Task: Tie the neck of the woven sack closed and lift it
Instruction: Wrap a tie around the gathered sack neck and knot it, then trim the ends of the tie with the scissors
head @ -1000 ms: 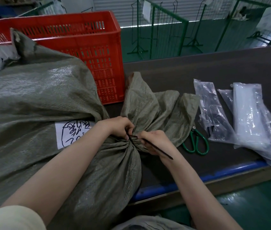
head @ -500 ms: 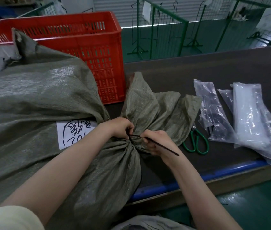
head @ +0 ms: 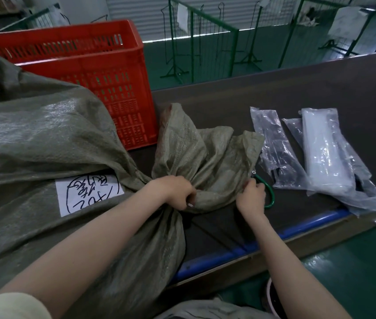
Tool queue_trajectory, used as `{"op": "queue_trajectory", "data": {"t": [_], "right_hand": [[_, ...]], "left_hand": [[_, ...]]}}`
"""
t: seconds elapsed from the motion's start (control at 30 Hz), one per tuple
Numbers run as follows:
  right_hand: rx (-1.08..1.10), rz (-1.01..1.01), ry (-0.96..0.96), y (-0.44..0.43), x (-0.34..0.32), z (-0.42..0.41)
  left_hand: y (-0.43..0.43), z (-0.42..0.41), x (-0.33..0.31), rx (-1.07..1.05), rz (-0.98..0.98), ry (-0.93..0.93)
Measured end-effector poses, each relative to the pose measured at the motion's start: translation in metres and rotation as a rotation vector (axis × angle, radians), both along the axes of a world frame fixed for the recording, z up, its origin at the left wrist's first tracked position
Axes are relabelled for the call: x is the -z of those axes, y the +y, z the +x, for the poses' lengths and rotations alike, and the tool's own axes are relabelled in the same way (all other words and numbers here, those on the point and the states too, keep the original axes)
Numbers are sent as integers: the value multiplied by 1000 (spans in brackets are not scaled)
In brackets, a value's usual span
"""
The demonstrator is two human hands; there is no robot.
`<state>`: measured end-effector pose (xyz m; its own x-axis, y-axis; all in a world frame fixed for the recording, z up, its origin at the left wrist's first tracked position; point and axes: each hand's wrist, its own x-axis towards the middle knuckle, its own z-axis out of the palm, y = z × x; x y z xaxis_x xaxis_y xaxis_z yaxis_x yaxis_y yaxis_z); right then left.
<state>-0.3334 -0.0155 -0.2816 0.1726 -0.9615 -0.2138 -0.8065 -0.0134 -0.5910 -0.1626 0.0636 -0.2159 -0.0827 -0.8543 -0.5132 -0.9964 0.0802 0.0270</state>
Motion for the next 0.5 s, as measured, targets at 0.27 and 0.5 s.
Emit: {"op": "queue_trajectory", "data": {"t": [0.27, 0.5], "right_hand": [[29, 31, 167, -15, 9, -10], [42, 191, 237, -18, 5, -25]], "left_hand": [[3, -6, 21, 107, 53, -262], [1, 6, 25, -75, 21, -264]]}}
